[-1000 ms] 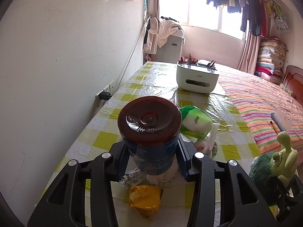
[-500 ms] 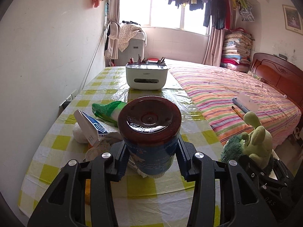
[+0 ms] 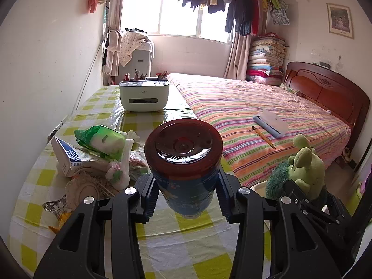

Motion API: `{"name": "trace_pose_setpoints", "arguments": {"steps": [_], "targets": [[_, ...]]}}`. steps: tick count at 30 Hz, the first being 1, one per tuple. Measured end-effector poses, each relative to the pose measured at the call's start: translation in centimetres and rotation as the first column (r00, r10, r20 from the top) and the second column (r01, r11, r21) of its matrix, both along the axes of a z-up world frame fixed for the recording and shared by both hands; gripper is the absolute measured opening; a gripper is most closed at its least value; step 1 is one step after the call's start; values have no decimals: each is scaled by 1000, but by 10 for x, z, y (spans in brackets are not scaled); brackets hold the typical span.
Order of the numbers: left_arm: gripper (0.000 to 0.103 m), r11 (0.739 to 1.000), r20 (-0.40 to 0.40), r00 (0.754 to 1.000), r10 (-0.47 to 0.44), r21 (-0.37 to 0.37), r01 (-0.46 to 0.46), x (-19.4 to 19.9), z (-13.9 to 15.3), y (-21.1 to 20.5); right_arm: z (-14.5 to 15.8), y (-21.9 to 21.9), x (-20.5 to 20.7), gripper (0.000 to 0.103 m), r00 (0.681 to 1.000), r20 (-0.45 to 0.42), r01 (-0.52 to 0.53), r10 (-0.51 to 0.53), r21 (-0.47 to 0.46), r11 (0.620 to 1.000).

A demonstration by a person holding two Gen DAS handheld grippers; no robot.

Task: Collect trash
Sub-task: 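Carry the plush into the cream basket and open the right tool while the left tool carries the bottle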

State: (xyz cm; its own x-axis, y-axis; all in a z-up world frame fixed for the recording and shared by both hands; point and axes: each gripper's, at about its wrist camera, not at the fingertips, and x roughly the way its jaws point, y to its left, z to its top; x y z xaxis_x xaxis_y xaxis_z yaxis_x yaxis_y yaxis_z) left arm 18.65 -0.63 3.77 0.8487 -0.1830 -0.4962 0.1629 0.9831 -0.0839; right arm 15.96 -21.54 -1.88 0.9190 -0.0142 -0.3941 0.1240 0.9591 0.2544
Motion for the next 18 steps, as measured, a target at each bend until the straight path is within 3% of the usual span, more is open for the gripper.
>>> {"name": "trace_pose_setpoints", "arguments": {"steps": [12,18], "targets": [[42,997,38,997,-60,44,59,-10,8,-29,-2,-24,-13,89,988,-17,155,-155,-1,988],[43,996,12,996,-84,-20,84,-4,13,-34,-8,-32,-7,92,981,-63,185,-183,30,982]]}}
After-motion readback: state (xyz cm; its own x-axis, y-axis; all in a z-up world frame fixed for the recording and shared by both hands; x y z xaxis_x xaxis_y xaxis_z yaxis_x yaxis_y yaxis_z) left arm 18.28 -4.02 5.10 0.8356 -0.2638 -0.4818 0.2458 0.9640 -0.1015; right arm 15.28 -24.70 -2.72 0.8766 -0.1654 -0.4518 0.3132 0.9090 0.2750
